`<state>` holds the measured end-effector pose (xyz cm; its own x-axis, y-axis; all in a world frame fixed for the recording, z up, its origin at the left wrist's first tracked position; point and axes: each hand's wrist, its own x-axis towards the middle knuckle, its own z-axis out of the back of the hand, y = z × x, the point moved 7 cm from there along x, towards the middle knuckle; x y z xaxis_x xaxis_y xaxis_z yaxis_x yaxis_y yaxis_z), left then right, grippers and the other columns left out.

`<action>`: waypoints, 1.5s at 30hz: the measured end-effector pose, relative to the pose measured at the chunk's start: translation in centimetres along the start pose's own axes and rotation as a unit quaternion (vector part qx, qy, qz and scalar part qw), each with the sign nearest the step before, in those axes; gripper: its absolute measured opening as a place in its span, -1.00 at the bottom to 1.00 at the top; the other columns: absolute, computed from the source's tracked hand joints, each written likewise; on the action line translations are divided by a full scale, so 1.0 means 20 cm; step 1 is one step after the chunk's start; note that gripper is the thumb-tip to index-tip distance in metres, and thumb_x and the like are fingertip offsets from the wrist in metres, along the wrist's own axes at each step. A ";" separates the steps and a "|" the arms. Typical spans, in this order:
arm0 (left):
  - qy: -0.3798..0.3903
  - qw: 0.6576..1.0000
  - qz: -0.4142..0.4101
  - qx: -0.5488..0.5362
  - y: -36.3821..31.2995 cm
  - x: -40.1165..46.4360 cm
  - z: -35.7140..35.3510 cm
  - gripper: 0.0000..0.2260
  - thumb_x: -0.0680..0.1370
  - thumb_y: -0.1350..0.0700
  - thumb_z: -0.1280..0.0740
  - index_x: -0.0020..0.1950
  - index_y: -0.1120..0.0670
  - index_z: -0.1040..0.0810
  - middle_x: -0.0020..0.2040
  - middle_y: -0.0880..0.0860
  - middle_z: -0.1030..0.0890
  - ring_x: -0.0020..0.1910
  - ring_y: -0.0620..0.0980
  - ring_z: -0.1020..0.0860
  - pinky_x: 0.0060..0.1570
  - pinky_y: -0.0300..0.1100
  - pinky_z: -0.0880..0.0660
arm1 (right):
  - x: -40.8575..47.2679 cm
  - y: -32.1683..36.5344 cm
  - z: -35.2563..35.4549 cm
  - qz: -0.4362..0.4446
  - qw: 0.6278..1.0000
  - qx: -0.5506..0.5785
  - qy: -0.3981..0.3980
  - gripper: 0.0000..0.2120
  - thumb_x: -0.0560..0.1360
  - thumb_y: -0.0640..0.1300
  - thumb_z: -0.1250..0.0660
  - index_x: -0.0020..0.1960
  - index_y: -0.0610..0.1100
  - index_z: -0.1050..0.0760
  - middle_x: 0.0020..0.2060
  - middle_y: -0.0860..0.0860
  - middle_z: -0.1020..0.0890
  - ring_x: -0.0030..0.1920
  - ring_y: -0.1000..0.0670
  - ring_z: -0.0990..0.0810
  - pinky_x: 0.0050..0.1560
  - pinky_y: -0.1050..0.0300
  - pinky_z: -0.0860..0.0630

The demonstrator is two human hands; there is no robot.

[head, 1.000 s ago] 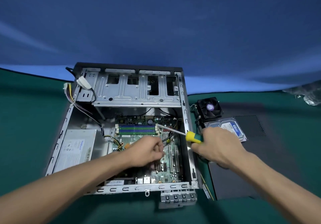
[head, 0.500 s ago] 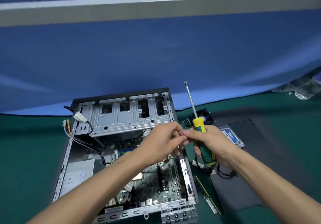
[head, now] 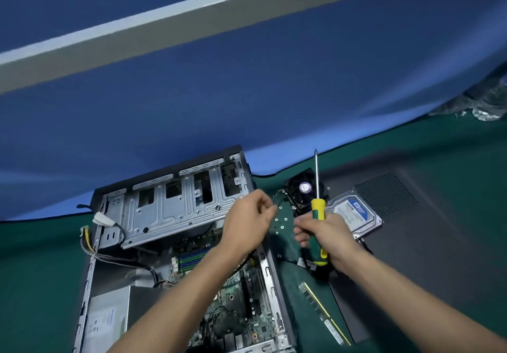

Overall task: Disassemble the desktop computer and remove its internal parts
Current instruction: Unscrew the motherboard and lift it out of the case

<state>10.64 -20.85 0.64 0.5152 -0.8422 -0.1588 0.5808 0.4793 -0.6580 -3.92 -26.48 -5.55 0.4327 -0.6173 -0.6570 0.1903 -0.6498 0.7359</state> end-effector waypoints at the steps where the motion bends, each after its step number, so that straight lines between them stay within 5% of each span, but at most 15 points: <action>1: -0.020 0.999 0.034 0.002 0.04 0.01 -0.02 -0.79 0.51 0.07 -0.35 -0.30 -0.08 -0.41 -0.42 -0.11 -0.48 -0.39 -0.09 -0.45 -0.39 -0.22 -0.33 | 0.04 -0.04 0.01 0.000 0.999 -0.027 -0.029 -0.85 0.49 -0.38 -0.30 -0.25 -0.26 -0.52 -0.47 -0.09 -0.60 -0.52 0.05 -0.57 -0.47 0.23 -0.53; 5: -0.093 0.990 0.056 0.087 0.07 -0.01 -0.07 -0.81 0.50 0.01 -0.32 -0.27 -0.08 -0.37 -0.46 -0.14 -0.42 -0.44 -0.14 -0.40 -0.42 -0.21 -0.21 | 0.20 -0.20 0.01 0.008 0.983 -0.130 -0.127 -0.85 0.52 -0.28 -0.28 -0.23 -0.19 -0.53 -0.39 -0.06 -0.64 -0.35 -0.02 -0.66 -0.11 -0.04 -0.61; 10: -0.186 0.977 0.039 0.099 0.06 -0.07 -0.08 -0.91 0.52 0.06 -0.35 -0.17 -0.01 -0.48 -0.47 -0.19 -0.33 -0.46 -0.14 -0.33 -0.38 -0.23 -0.17 | 0.33 -0.26 -0.08 0.013 0.937 -0.319 -0.141 -0.80 0.53 -0.10 -0.29 -0.07 -0.24 -0.58 -0.18 -0.15 -0.66 -0.15 -0.15 -0.63 -0.15 0.11 -0.52; 15: -0.198 0.975 0.041 0.096 0.07 -0.07 -0.09 -0.90 0.52 0.10 -0.35 -0.16 0.04 -0.47 -0.44 -0.09 -0.49 -0.46 0.04 -0.48 -0.38 -0.23 -0.24 | 0.40 -0.27 -0.11 0.025 0.879 -0.451 -0.153 -0.79 0.54 -0.03 -0.29 -0.04 -0.17 -0.56 -0.13 -0.11 -0.66 -0.11 -0.16 -0.63 -0.22 0.13 -0.44; 33: -0.185 0.978 0.031 0.091 0.06 -0.05 -0.09 -0.90 0.51 0.12 -0.35 -0.19 0.06 -0.50 -0.46 -0.13 -0.35 -0.44 0.06 -0.49 -0.37 -0.17 -0.35 | 0.41 -0.34 -0.13 0.073 0.838 -0.517 -0.159 -0.86 0.57 -0.10 -0.25 -0.02 -0.15 -0.52 -0.11 -0.07 -0.67 -0.10 -0.11 -0.64 -0.19 0.12 -0.42; 41: -0.194 0.976 0.018 0.096 0.05 -0.05 -0.08 -0.91 0.50 0.12 -0.37 -0.19 0.04 -0.50 -0.46 -0.14 -0.37 -0.48 0.00 -0.43 -0.38 -0.23 -0.27 | 0.35 -0.28 -0.07 0.096 0.908 -0.381 -0.145 -0.80 0.55 0.04 -0.26 -0.05 -0.09 -0.51 -0.24 -0.04 -0.60 -0.16 -0.13 -0.59 -0.24 0.12 -0.40; 43: -0.202 0.974 -0.002 0.100 0.03 -0.06 -0.07 -0.95 0.49 0.15 -0.38 -0.12 0.02 -0.54 -0.44 -0.10 -0.49 -0.46 0.02 -0.51 -0.36 -0.26 -0.30 | 0.33 -0.23 -0.05 0.105 0.929 -0.336 -0.115 -0.85 0.53 -0.01 -0.28 -0.13 -0.08 -0.50 -0.27 -0.04 -0.59 -0.17 -0.16 -0.58 -0.20 0.07 -0.46; 45: -0.209 0.970 -0.022 0.120 -0.01 -0.08 -0.05 -0.79 0.46 0.21 -0.40 0.07 0.02 -0.58 -0.40 -0.06 -0.58 -0.51 -0.03 -0.49 -0.34 -0.30 -0.32 | 0.30 -0.18 -0.04 0.101 0.943 -0.312 -0.065 -0.86 0.51 -0.06 -0.28 -0.21 -0.06 -0.47 -0.35 -0.04 -0.57 -0.22 -0.18 -0.59 -0.18 0.03 -0.50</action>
<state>9.12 -19.90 0.20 0.6673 -0.7143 0.2107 0.7129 0.5308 -0.4583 -1.34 -27.57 -11.99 0.4128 -0.7758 -0.4773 0.6134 -0.1505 0.7753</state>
